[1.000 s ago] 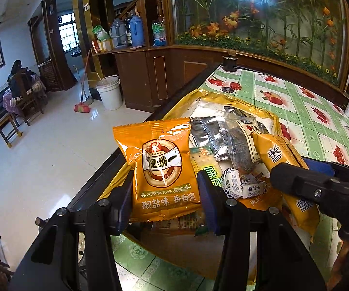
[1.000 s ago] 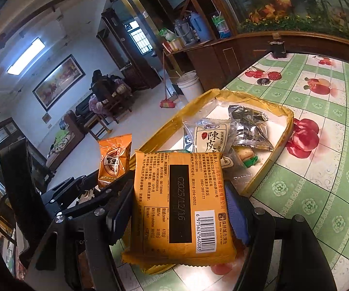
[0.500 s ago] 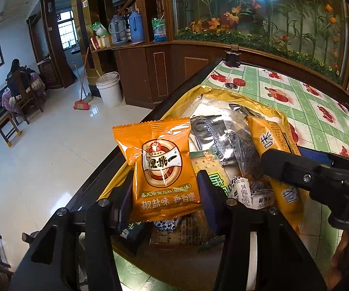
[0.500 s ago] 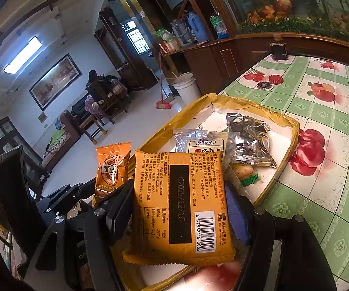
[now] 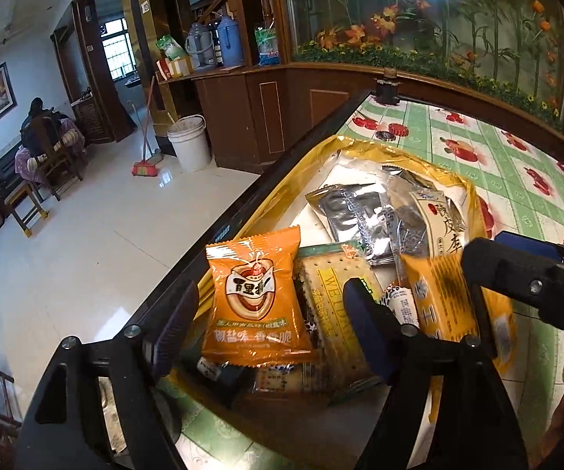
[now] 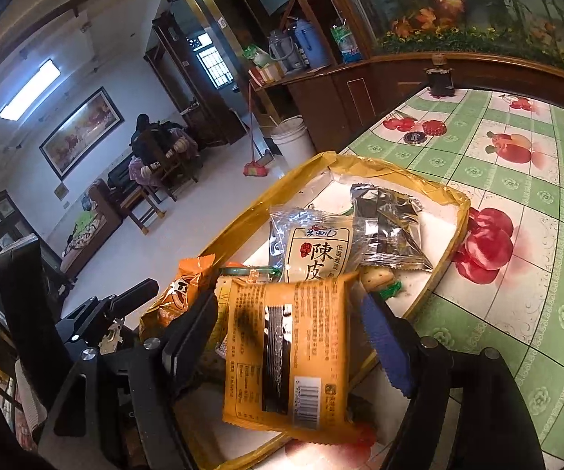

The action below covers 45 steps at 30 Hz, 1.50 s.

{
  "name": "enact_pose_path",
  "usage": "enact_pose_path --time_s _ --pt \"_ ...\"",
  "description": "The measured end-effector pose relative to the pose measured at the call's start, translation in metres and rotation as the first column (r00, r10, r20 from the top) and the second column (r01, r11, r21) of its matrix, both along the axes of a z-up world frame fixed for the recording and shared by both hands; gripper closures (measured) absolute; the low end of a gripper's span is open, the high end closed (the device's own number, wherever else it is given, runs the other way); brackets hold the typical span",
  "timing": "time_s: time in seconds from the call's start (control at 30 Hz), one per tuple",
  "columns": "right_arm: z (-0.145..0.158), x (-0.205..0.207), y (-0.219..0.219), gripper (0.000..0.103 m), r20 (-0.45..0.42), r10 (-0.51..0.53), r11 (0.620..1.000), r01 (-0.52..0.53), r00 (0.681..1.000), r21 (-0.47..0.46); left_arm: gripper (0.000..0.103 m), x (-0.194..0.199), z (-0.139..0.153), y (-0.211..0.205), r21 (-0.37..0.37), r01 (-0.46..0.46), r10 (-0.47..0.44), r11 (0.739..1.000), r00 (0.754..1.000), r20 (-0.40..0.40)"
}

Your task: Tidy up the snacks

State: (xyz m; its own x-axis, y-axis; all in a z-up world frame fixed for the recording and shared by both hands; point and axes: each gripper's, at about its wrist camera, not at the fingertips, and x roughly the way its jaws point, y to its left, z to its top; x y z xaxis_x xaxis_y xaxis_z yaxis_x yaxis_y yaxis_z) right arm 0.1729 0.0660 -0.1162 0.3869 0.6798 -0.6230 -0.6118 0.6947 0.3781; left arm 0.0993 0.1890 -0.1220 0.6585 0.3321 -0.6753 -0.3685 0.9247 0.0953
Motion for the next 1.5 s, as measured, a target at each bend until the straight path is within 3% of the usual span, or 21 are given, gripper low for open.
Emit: enact_pose_path --time_s 0.33,0.5,0.73,1.03,1.2,1.5 --pt "0.032 -0.038 -0.024 0.015 0.093 0.164 0.984 -0.156 0.982 -0.089 0.018 -0.055 0.042 -0.001 -0.010 -0.026 0.027 1.000 0.994 0.110" --pt "0.041 -0.070 -0.027 0.013 0.167 0.314 0.943 -0.286 0.935 -0.169 0.018 -0.082 0.058 -0.011 0.062 -0.048 0.039 0.997 0.989 0.140" --pt "0.041 -0.115 -0.027 0.013 0.216 0.472 0.871 -0.415 0.855 -0.262 0.018 -0.114 0.068 -0.024 0.099 -0.045 0.028 0.994 0.987 0.159" --pt "0.048 -0.124 -0.033 0.012 0.239 0.495 0.863 -0.442 0.835 -0.244 0.017 -0.137 0.069 -0.032 0.113 -0.054 0.037 0.992 0.988 0.147" --pt "0.046 -0.122 -0.034 0.012 0.232 0.501 0.859 -0.447 0.834 -0.249 0.017 -0.147 0.070 -0.029 0.094 -0.056 0.039 0.994 0.985 0.170" --pt "0.045 -0.122 -0.031 0.012 0.227 0.516 0.851 -0.464 0.826 -0.247 0.017 -0.156 0.079 -0.033 0.125 -0.063 0.035 0.990 0.976 0.216"
